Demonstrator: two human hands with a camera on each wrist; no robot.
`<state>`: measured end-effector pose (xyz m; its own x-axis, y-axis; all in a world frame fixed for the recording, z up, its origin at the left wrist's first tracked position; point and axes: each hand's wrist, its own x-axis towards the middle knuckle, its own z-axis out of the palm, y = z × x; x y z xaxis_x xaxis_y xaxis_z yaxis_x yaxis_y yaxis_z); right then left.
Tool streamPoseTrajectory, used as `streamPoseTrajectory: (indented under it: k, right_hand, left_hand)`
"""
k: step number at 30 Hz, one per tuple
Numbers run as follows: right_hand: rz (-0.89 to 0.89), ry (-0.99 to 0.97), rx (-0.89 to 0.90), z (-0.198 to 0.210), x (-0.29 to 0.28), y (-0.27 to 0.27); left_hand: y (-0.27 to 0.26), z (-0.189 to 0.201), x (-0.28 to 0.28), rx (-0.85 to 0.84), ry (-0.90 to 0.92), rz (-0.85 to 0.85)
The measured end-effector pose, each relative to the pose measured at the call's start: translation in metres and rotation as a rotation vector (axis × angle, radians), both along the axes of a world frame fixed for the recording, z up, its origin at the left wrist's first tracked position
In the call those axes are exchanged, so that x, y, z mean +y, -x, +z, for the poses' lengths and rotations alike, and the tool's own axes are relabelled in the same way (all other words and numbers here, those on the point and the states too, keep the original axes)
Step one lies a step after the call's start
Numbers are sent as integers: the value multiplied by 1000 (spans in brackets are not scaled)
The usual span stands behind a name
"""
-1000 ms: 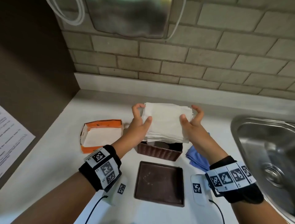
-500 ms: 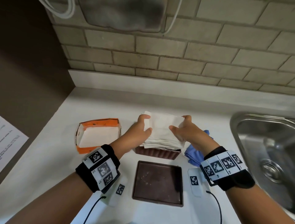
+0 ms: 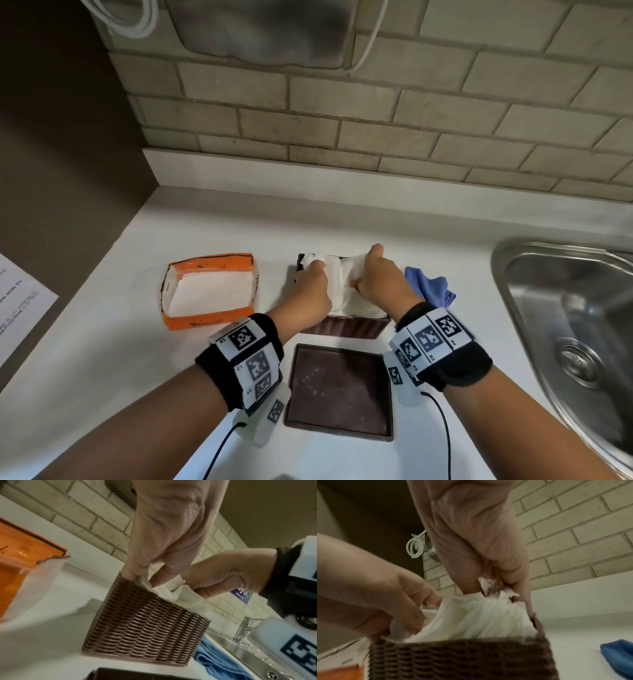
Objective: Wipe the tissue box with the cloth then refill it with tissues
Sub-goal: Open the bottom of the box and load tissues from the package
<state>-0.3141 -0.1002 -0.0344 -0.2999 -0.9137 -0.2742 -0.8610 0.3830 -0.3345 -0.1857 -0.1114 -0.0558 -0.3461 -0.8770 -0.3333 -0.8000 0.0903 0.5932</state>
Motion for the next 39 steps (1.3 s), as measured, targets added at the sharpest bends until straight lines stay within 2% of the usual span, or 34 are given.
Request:
streamPoseTrajectory:
  k: [7,12,14,16,19,21,27,29,31,34,36,39]
  right_hand:
    - [40,31,141,-17,6,-14]
    - [127,118,423,-10,13,-3]
    - [141,220,379,-1,16,8]
    - [190,286,238,6,19,19]
    - [342,131,90,3,20,23]
    - [420,28,132,-7,19,20]
    - [502,-27,327,-28,10,14]
    - [499,-58,335,-30,7,17]
    - [474,-71,305,-20,8,16]
    - [456,-29,279,7,13,4]
    - [484,66,277,25,15,-14]
    - [573,227,138,34,15,-50]
  left_hand:
    - [3,0,4,-30,-26,-39]
    - [-6,1,3,-91,93,-75]
    - [-11,4,1,-126,168,-71]
    - [-14,9,0,-154,207,-70]
    - [-12,10,-3,-125,222,-87]
    - [-11,4,-3,-105,191,-118]
    - [-13,-8,-2,-60,147,-94]
    - [-17,-10,-1,-33,157,-82]
    - [-25,-2,2,75,189,-45]
    - [-49,15,3,250,265,54]
    - [-75,20,-2,288,296,117]
    - [-123,10,-17,194,240,224]
